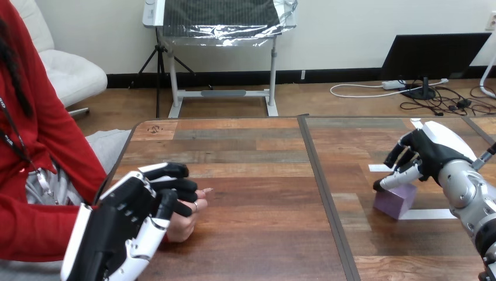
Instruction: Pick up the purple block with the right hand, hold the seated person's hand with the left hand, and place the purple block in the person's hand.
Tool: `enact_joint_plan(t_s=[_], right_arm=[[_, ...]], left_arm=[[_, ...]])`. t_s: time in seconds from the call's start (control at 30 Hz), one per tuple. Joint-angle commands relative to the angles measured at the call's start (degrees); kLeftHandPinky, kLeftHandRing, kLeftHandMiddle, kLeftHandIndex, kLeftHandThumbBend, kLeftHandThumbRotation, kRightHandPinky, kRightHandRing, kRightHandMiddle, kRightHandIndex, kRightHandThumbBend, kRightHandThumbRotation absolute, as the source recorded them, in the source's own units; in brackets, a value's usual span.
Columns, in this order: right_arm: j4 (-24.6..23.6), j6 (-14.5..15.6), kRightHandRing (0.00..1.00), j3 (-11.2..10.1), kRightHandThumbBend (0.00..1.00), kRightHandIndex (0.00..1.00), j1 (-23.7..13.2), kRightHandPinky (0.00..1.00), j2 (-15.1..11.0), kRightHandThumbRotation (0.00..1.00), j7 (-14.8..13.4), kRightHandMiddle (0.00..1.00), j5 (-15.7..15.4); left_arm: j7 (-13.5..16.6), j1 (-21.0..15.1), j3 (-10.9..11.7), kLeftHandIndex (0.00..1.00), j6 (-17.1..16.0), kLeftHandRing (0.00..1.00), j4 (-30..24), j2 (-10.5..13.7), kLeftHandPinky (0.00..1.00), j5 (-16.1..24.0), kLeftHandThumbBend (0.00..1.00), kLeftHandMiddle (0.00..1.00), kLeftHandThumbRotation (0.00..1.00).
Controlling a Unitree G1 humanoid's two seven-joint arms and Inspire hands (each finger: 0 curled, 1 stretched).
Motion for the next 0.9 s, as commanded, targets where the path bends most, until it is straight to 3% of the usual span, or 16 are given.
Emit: enact_joint_plan(t_s=[0.0,0.37,0.87], right_arm=[[-2.9,-2.0,0.46,-0.2,0.86,0.49,-2.8,0.42,-0.1,0.0,-1.2,0.5,0.2],[-3.4,-4.2,0.45,-0.2,0.88,0.48,-2.8,0.41,-0.3,0.0,-1.6,0.49,0.0],[-2.9,-4.1,0.47,0.0,0.89,0.49,-2.7,0.44,-0.2,0.0,-1.2,0.5,-0.3]], left_arm=[[-0.3,-3.6,0.8,0.63,-1.9,0.59,0.4,-0.6,0.51,0.0,0.35,0.6,0.51],[-0.5,-4.2,1.0,0.6,-2.2,0.58,0.8,-0.7,0.5,-0.3,0.33,0.59,0.51],[-0.6,-4.5,1.0,0.58,-2.8,0.57,1.0,-1.1,0.47,-0.2,0.31,0.59,0.5]])
